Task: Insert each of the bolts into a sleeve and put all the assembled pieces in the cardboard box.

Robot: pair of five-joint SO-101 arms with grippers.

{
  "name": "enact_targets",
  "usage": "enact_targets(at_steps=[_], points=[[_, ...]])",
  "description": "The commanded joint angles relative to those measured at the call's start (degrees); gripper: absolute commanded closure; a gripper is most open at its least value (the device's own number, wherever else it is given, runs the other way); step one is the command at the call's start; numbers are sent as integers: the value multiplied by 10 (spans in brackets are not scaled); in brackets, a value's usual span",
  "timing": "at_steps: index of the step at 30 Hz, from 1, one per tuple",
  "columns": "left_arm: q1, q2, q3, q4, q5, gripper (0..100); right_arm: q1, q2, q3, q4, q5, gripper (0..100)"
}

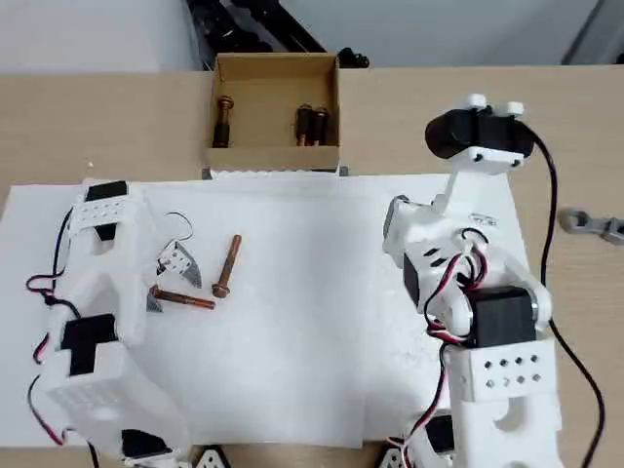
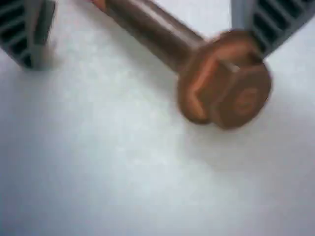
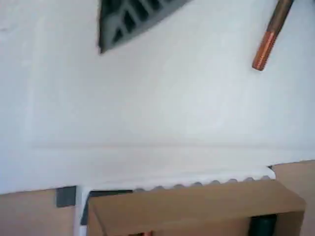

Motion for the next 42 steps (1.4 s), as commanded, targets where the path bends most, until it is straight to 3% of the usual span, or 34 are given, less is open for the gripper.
enact_targets(at_steps=[1, 6, 18, 27, 35, 42], points=[[-6, 66, -25, -4, 8, 790, 7, -10, -4, -7, -5, 851], [-7, 104, -38, -11, -32, 994, 7, -10, -4, -7, -5, 851], [-2, 35, -43, -12, -88, 994, 7, -10, -4, -10, -5, 851], [39, -183, -41, -11, -223, 994, 7, -10, -7, 13, -9, 851], [68, -419, -41, -15, -338, 994, 8, -4, -6, 13, -107, 851], [62, -587, -22, -15, -372, 994, 24, 19, -7, 15, -64, 851]])
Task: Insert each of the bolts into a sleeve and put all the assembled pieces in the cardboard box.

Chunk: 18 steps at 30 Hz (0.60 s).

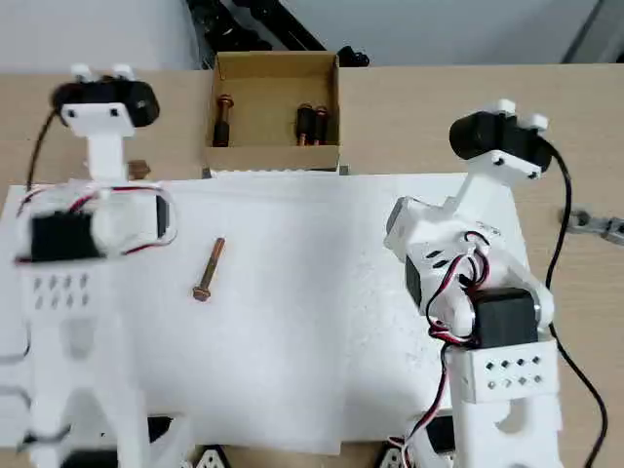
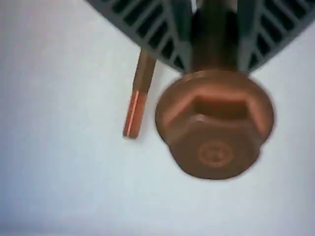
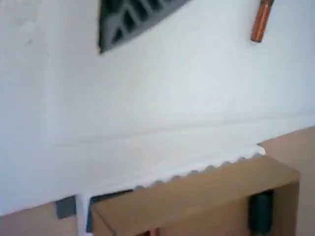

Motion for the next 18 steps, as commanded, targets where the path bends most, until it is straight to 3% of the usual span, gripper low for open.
enact_targets(at_steps=[1, 10, 18], points=[[1, -94, 15, -11, -7, 994, 28, 31, -8, -1, 36, 851], [1, -250, 94, -11, -7, 994, 94, 244, -84, -2, 132, 850], [1, -321, 109, -11, -8, 994, 100, 419, -222, 5, 162, 849]])
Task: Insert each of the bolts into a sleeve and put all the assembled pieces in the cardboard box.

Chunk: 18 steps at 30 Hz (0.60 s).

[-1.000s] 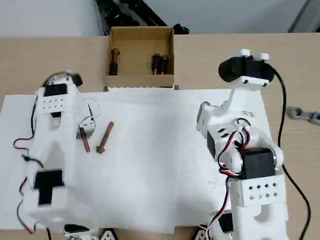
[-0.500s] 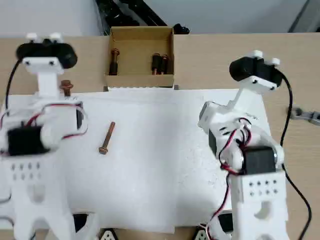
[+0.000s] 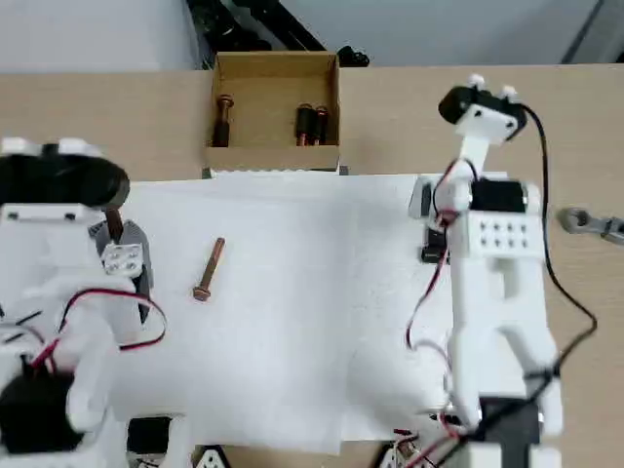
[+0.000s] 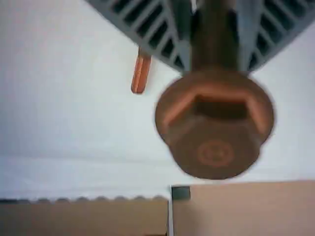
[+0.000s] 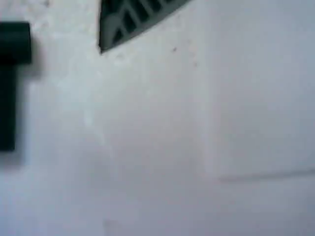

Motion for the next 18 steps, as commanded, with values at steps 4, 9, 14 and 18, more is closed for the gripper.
enact_targets(at_steps=[4, 9, 14, 18], points=[[1, -20, -5, -8, -18, 994, 7, 82, -95, 54, 25, 849], [1, -18, -5, -8, -35, 994, 15, 124, -142, 106, 28, 847], [1, -18, -5, -7, -35, 994, 32, 161, -187, 131, 33, 847], [1, -18, -5, -7, -34, 994, 32, 184, -218, 168, 71, 827]])
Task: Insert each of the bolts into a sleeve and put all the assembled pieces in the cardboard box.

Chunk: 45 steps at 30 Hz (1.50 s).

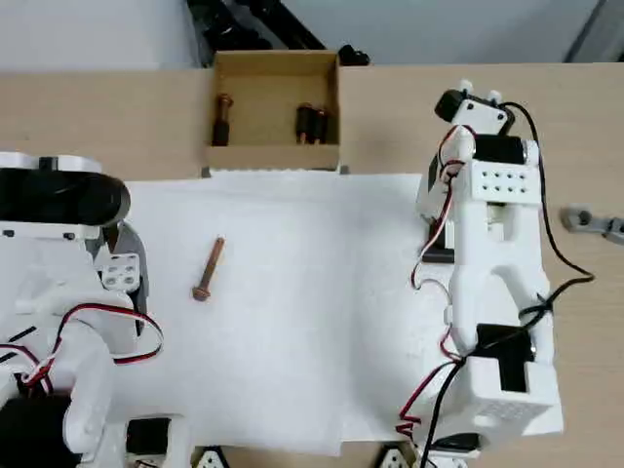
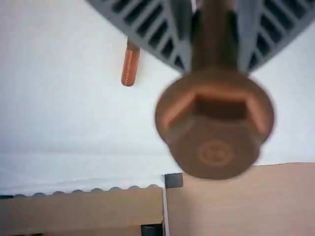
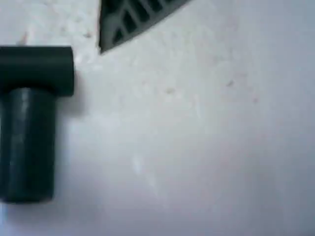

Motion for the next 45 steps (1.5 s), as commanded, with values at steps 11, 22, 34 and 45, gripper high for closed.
enact_targets(at_steps=[11, 22, 34, 45], points=[[1, -3, -4, -6, -4, 994, 4, 72, -48, 12, 18, 774], [1, -2, -4, -6, -4, 994, 0, 154, -48, -30, 17, 775], [1, -6, -4, -5, -4, 994, 1, 146, -48, -56, 22, 856], [1, -6, -4, 14, -4, 994, 1, 135, -47, -31, 61, 858]])
